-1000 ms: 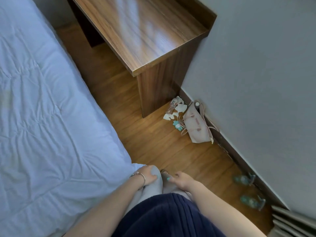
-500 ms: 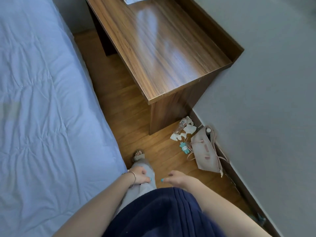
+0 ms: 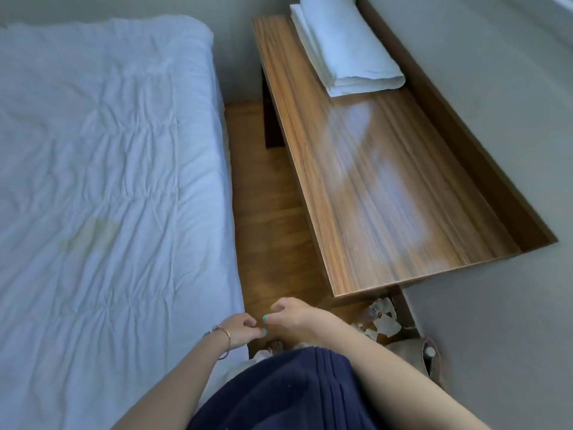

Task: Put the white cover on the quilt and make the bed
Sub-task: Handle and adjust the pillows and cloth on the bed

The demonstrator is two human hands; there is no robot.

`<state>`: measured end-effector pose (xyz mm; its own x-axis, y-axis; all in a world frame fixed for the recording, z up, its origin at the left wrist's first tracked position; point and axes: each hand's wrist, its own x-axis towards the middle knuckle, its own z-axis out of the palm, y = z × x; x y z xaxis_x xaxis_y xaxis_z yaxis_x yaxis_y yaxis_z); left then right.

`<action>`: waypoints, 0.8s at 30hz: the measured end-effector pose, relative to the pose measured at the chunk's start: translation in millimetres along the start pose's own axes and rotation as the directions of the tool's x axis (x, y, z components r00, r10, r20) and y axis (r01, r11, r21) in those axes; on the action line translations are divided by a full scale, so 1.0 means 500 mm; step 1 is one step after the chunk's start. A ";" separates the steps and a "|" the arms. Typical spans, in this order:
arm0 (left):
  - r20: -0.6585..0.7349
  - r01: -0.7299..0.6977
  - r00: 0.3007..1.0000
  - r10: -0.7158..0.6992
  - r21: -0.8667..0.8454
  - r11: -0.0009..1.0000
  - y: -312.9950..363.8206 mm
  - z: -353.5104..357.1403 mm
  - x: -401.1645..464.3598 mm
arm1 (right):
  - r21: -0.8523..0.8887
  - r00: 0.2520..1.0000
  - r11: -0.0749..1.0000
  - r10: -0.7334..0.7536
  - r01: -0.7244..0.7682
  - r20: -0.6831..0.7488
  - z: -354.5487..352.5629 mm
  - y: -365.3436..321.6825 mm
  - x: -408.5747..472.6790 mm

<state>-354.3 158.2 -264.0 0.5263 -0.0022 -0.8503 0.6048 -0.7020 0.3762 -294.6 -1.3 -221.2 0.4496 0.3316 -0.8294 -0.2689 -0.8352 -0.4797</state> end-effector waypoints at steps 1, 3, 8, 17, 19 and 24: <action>-0.057 -0.001 0.998 -0.002 -0.045 0.999 0.015 -0.030 0.004 | -0.011 0.999 0.999 -0.031 0.031 -0.026 -0.033 -0.024 0.013; -0.191 -0.026 0.982 -0.001 -0.139 0.990 0.048 -0.101 0.016 | -0.005 0.992 0.994 -0.109 0.109 -0.063 -0.097 -0.079 0.028; -0.398 -0.219 0.907 0.139 -0.163 0.962 0.205 -0.315 0.048 | 0.098 0.914 0.927 -0.333 0.363 -0.230 -0.275 -0.208 0.063; -0.427 -0.481 0.769 0.476 0.105 0.871 0.497 -0.689 0.302 | 0.278 0.802 0.887 -0.154 0.370 -0.577 -0.660 -0.359 0.316; -0.358 -0.526 0.761 0.541 0.147 0.837 0.563 -0.768 0.370 | 0.341 0.777 0.868 -0.079 0.362 -0.625 -0.733 -0.395 0.361; -0.265 -0.542 0.794 0.548 0.101 0.834 0.713 -0.876 0.452 | 0.439 0.771 0.837 0.032 0.327 -0.636 -0.866 -0.443 0.393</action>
<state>242.2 219.6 -160.9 0.9072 -0.1975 -0.3715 0.1590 -0.6566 0.7373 221.9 59.0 -153.9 0.8796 -0.0499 -0.4730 -0.4519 -0.3983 -0.7982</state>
